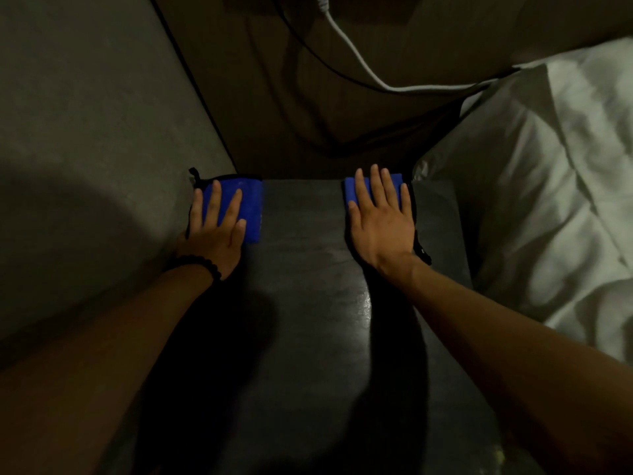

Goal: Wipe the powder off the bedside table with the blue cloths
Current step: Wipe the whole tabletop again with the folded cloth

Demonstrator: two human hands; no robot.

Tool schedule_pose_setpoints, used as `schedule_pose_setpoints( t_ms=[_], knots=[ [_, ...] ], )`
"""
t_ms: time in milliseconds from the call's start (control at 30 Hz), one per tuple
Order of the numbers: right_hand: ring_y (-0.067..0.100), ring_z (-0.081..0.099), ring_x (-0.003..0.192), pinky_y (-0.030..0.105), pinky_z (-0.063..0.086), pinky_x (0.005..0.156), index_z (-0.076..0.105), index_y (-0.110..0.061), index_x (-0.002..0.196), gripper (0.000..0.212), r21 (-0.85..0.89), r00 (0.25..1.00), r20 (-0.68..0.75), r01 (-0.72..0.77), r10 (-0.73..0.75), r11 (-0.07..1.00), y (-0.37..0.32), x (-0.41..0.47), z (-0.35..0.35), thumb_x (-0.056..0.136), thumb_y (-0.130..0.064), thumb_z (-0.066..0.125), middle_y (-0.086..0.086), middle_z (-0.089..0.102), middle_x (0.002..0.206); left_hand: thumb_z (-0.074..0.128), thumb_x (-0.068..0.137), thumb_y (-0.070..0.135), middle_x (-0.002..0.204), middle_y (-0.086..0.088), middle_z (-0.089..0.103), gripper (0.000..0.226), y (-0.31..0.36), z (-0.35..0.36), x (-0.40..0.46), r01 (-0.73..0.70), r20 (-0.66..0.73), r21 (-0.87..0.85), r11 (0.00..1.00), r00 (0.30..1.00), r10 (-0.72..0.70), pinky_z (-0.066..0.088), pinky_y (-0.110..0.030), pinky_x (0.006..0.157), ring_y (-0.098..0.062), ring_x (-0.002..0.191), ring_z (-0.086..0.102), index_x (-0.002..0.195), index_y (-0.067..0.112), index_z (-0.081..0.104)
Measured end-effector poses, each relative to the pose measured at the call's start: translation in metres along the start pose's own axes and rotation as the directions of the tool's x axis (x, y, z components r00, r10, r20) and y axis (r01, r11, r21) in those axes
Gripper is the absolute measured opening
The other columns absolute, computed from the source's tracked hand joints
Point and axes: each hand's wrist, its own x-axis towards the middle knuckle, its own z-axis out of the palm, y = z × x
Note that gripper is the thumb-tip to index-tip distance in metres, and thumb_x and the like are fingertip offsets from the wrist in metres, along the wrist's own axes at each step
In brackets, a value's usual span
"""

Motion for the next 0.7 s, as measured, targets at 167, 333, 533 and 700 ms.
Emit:
schedule_pose_setpoints(
  t_ms=[167,333,533,700],
  knots=[
    [0.021,-0.003,0.157,0.048,-0.002,0.126,0.006,-0.025,0.163,0.062,-0.007,1.000,0.004,-0.027,0.027,1.000,0.019,-0.002,0.001,0.106,-0.051,0.009,0.007,0.006,0.170,0.014,0.100,0.045,0.162,0.000,-0.018,0.056,0.002,0.002,-0.004,0.021,-0.066,-0.018,1.000,0.998,-0.022,0.014,-0.058,0.118,-0.031,0.148,-0.015,0.151,0.037,-0.008],
    [0.021,0.001,0.157,0.050,0.003,0.126,0.011,-0.025,0.163,0.065,0.002,0.999,-0.021,-0.044,0.044,0.999,0.034,-0.004,0.002,0.105,-0.054,0.009,0.007,0.010,0.170,0.010,0.098,0.047,0.162,-0.001,-0.017,0.058,0.001,0.005,-0.003,0.008,-0.077,0.006,1.000,0.997,-0.007,0.016,-0.059,0.117,-0.031,0.147,-0.015,0.152,0.036,-0.008],
    [0.021,0.003,0.157,0.049,0.001,0.126,0.013,-0.026,0.163,0.067,0.007,0.997,-0.033,-0.067,0.067,0.998,0.054,-0.008,0.002,0.104,-0.057,0.007,0.007,0.011,0.170,0.009,0.098,0.047,0.161,-0.001,-0.020,0.058,-0.001,0.007,0.000,0.013,-0.068,0.027,1.000,0.998,-0.011,0.017,-0.061,0.116,-0.031,0.147,-0.017,0.150,0.036,-0.014],
    [0.019,-0.001,0.157,0.048,-0.001,0.126,0.008,-0.027,0.163,0.068,0.021,0.989,-0.026,-0.142,0.143,0.990,0.064,-0.016,-0.002,0.102,-0.057,0.004,0.005,0.006,0.171,0.012,0.100,0.048,0.161,0.004,-0.021,0.056,0.003,0.003,-0.004,0.046,-0.065,-0.015,0.999,0.997,-0.047,0.017,-0.058,0.115,-0.028,0.148,-0.017,0.148,0.041,-0.015]
  ],
)
